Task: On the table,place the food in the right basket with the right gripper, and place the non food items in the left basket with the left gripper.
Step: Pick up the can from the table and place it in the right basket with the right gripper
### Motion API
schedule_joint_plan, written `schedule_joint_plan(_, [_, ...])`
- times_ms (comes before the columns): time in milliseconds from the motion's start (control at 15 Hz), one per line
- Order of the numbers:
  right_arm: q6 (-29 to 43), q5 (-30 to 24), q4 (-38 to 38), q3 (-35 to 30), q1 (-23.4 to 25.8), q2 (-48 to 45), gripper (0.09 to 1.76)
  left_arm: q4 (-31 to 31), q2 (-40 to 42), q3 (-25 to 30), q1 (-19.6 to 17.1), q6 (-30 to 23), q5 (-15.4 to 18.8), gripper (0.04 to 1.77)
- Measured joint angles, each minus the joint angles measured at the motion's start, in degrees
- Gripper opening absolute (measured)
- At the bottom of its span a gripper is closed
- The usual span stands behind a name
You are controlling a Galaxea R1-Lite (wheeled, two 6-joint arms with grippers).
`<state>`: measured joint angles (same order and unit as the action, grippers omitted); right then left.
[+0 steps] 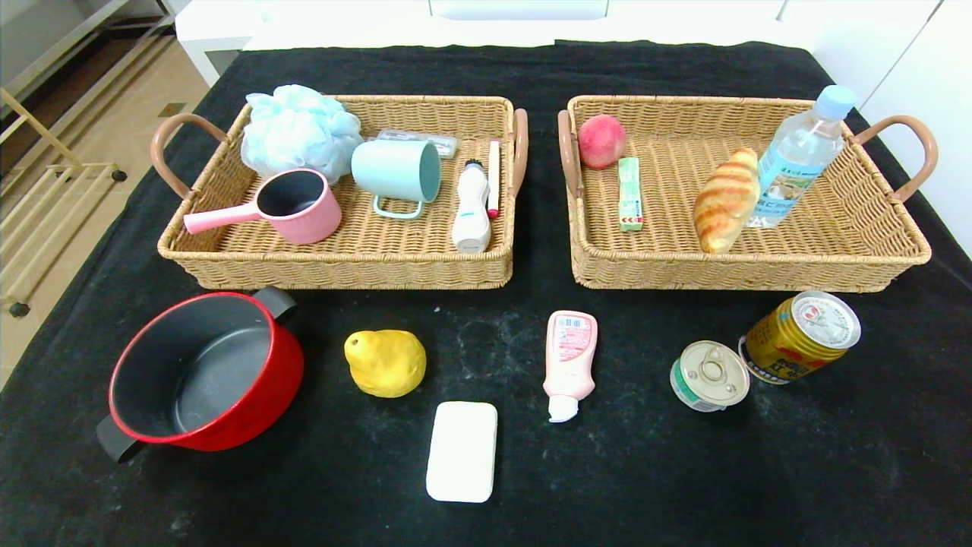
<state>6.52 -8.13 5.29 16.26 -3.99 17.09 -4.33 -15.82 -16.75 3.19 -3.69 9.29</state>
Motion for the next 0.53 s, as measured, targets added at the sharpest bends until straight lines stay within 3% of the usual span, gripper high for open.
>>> schedule_joint_plan(333, [-0.4,-9.1,3.5,9.4,-3.8,14.9,1.71,-9.6,-18.2,-5.6,10.0,3.3,7.0,1.72])
schedule_joint_plan(533, [-0.8,-9.2,3.6,14.3,-12.2,21.5,1.71,-10.9,-26.9,-8.2,20.6,5.5,7.5,1.72])
